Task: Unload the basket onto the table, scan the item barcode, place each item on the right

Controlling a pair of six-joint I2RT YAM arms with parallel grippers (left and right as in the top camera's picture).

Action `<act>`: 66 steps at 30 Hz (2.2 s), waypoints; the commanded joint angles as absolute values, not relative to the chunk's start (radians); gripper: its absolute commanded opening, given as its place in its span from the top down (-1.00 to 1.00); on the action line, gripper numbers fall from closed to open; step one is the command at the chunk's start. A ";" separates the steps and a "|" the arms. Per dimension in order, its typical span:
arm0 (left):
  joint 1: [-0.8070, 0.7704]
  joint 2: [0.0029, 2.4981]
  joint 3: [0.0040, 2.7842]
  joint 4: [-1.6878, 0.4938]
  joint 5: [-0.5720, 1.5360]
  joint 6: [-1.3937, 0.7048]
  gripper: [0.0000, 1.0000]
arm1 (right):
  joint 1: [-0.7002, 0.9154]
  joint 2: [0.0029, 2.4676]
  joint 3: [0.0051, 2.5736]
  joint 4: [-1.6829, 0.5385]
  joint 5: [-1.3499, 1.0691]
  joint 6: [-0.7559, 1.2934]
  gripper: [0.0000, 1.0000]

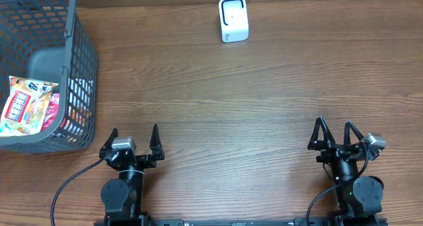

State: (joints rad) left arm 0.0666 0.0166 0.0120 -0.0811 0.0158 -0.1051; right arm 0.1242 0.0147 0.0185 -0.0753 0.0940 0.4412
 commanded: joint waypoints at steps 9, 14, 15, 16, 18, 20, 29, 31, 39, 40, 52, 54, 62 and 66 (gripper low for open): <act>0.062 0.004 0.005 -0.077 0.023 -0.120 -0.99 | 0.120 0.003 0.008 -0.072 0.104 0.442 -1.00; 0.062 0.004 0.005 -0.077 0.023 -0.120 -0.99 | 0.120 0.003 0.008 -0.072 0.104 0.442 -1.00; 0.062 0.004 0.005 -0.077 0.023 -0.120 -0.99 | 0.120 0.003 0.008 -0.072 0.104 0.442 -1.00; 0.062 0.004 0.005 -0.077 0.023 -0.120 -0.99 | 0.120 0.003 0.008 -0.072 0.104 0.442 -1.00; 0.062 0.004 0.005 -0.077 0.023 -0.120 -0.99 | 0.120 0.003 0.008 -0.072 0.104 0.442 -1.00; 0.062 0.004 0.005 -0.077 0.023 -0.120 -1.00 | 0.120 0.003 0.008 -0.072 0.104 0.442 -1.00; 0.065 0.004 0.005 -0.070 -0.080 -0.082 -1.00 | 0.120 0.003 0.008 -0.072 0.104 0.442 -1.00; 0.065 0.004 0.005 -0.070 -0.081 -0.081 -0.99 | 0.120 0.003 0.008 -0.072 0.104 0.442 -1.00; 0.065 0.004 0.005 -0.055 0.107 -0.207 -1.00 | 0.120 0.003 0.008 -0.072 0.104 0.442 -1.00; 0.065 0.004 0.005 -0.042 0.134 -0.269 -0.99 | 0.120 0.003 0.008 -0.072 0.104 0.442 -1.00; 0.065 0.005 0.121 0.197 0.231 -0.336 -1.00 | 0.120 0.003 0.008 -0.072 0.104 0.442 -1.00; 0.065 0.014 0.187 0.173 0.231 -0.298 -1.00 | 0.120 0.003 0.008 -0.072 0.104 0.442 -1.00; 0.065 0.438 0.446 0.297 0.292 -0.242 -0.99 | 0.120 0.003 0.008 -0.072 0.104 0.442 -1.00; 0.057 0.832 0.690 0.432 0.470 -0.235 -1.00 | 0.120 0.003 0.008 -0.072 0.104 0.442 -1.00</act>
State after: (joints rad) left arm 0.0666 0.6174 0.5339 0.3660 0.3119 -0.2611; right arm 0.1242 0.0101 0.0185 -0.0761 0.0937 0.4412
